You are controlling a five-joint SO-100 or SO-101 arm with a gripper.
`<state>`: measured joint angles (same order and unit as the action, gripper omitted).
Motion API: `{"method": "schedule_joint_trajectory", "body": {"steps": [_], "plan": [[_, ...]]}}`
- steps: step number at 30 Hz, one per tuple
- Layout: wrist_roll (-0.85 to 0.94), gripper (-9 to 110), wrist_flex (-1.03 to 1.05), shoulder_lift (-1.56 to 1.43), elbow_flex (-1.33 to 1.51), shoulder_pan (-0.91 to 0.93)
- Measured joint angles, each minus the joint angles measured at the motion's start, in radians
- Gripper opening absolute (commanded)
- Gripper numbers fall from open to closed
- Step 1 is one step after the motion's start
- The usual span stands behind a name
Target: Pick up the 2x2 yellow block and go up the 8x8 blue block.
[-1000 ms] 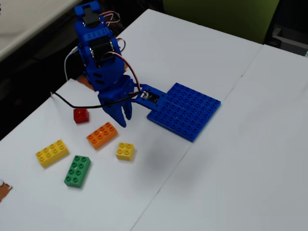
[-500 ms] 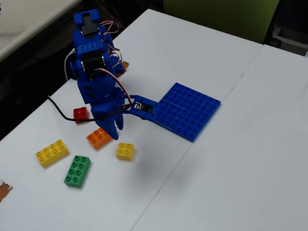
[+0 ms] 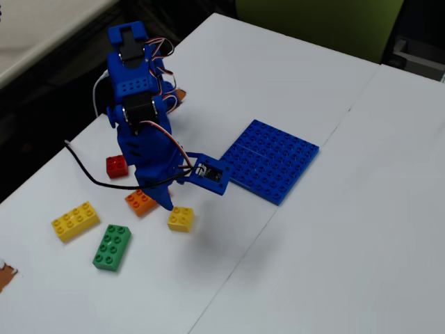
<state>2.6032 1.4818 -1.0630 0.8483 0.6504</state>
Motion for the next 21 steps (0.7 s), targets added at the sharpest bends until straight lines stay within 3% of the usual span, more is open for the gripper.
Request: {"method": "schedule_joint_trajectory", "body": {"steps": [21], "plan": [[-0.037, 30, -0.12, 0.187, -0.025, -0.008]]}}
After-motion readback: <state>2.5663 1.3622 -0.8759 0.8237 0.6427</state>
